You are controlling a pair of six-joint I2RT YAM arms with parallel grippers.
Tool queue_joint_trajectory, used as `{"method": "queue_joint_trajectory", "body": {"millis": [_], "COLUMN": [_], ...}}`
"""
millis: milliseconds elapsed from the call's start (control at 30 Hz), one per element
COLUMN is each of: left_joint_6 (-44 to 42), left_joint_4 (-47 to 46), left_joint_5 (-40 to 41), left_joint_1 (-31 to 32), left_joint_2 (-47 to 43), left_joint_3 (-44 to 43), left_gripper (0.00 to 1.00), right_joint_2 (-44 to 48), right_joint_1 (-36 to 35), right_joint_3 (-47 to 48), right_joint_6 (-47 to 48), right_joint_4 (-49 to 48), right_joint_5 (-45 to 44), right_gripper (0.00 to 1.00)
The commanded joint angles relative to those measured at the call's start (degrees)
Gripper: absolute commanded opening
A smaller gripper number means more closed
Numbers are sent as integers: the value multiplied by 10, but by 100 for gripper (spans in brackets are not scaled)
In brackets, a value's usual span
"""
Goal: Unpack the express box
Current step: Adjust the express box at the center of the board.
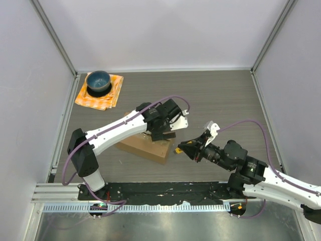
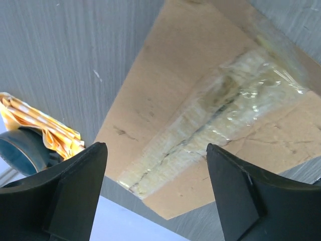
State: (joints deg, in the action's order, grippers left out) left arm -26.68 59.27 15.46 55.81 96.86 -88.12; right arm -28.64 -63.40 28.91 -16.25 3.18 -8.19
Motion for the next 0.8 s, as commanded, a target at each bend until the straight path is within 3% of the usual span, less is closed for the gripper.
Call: {"method": "queue_joint_trajectory", "body": {"millis": [0, 67, 167, 300, 567, 767], "left_joint_6": [11, 12, -4, -17, 0, -13], "left_joint_4": [-29, -41, -84, -140, -227, -254], "left_joint_5": [-14, -34, -41, -26, -8, -20], "left_joint_1": [-74, -151, -216, -251, -333, -344], "left_joint_2": [-15, -14, -10, 9, 57, 97], "left_joint_3": [-61, -88, -85, -44, -15, -14], "left_gripper": [86, 86, 86, 84, 82, 82], "right_joint_2": [-20, -43, -91, -177, -335, -391], "right_joint_1": [-1, -1, -3, -33, -81, -80], "right_joint_3": [-19, -30, -49, -30, 0, 14], "right_joint_6": [-30, -47, -69, -65, -66, -77], "right_joint_4": [-24, -59, -120, -158, -229, -236], "right_joint_5": [30, 50, 112, 140, 79, -37], "right_gripper": [1, 1, 1, 1, 1, 1]}}
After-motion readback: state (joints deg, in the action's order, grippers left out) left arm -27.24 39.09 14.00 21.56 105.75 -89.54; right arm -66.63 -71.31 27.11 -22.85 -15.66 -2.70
